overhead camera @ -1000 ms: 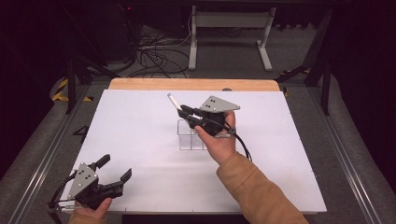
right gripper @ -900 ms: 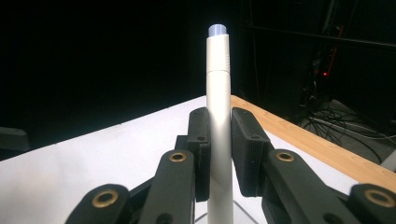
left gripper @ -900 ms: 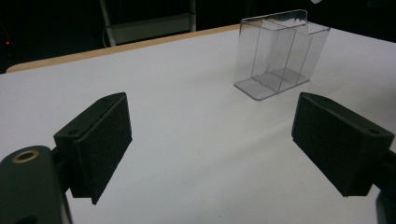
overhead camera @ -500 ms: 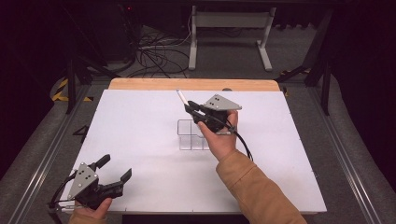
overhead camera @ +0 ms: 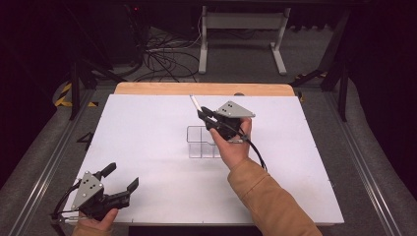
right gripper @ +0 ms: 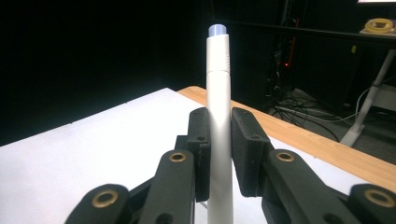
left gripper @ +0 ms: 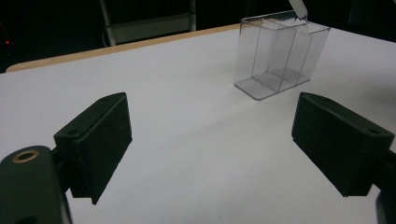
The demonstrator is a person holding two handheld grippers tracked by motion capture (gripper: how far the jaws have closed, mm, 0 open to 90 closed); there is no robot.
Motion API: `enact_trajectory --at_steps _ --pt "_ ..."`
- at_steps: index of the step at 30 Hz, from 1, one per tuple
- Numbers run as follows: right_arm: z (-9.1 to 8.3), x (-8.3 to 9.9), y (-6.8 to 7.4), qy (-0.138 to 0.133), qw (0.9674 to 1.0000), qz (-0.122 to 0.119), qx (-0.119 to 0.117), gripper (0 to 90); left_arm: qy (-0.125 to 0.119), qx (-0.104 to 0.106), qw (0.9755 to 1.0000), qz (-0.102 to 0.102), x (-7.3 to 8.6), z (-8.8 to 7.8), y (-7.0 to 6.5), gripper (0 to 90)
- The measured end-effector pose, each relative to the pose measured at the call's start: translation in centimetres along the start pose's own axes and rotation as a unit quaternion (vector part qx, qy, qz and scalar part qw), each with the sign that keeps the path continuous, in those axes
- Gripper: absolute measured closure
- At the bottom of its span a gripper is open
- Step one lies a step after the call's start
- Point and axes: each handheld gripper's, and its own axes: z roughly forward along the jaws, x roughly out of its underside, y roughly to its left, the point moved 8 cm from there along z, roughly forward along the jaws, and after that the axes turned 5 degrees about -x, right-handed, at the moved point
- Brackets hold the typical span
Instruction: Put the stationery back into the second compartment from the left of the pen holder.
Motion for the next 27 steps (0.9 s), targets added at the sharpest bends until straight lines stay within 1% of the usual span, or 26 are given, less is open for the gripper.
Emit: enact_trajectory --at_steps 2,5,7,16,21,22,25,27 --pt "0.1 0.1 0.2 0.001 1.0 0.004 -0.002 78.6 0.001 0.001 1.0 0.0 0.0 0.0 0.0 12.9" --pt "0.3 0.4 0.3 0.004 1.0 0.001 -0.004 78.6 0.001 0.001 1.0 0.0 0.0 0.0 0.0 12.9" --pt "0.4 0.6 0.4 0.005 1.0 0.005 -0.006 78.6 -0.001 0.001 1.0 -0.001 0.0 0.0 0.0 12.9" --pt "0.5 1.6 0.5 0.014 0.9998 0.013 -0.006 78.6 0.0 0.002 1.0 -0.002 0.0 0.0 0.0 12.9" --pt "0.6 2.0 0.6 0.019 0.9997 0.009 -0.008 78.6 0.001 0.001 1.0 -0.001 0.0 0.0 0.0 12.9" --pt "0.6 2.2 0.6 0.021 0.9997 0.012 -0.007 78.6 0.0 0.002 1.0 -0.001 0.0 0.0 0.0 12.9" --pt "0.6 2.4 0.7 0.023 0.9996 0.011 -0.007 78.6 0.0 0.002 1.0 -0.001 0.0 0.0 0.0 12.9" --pt "0.5 2.6 0.8 0.024 0.9996 0.014 -0.009 78.6 0.001 0.002 1.0 -0.001 0.0 0.0 0.0 12.9"
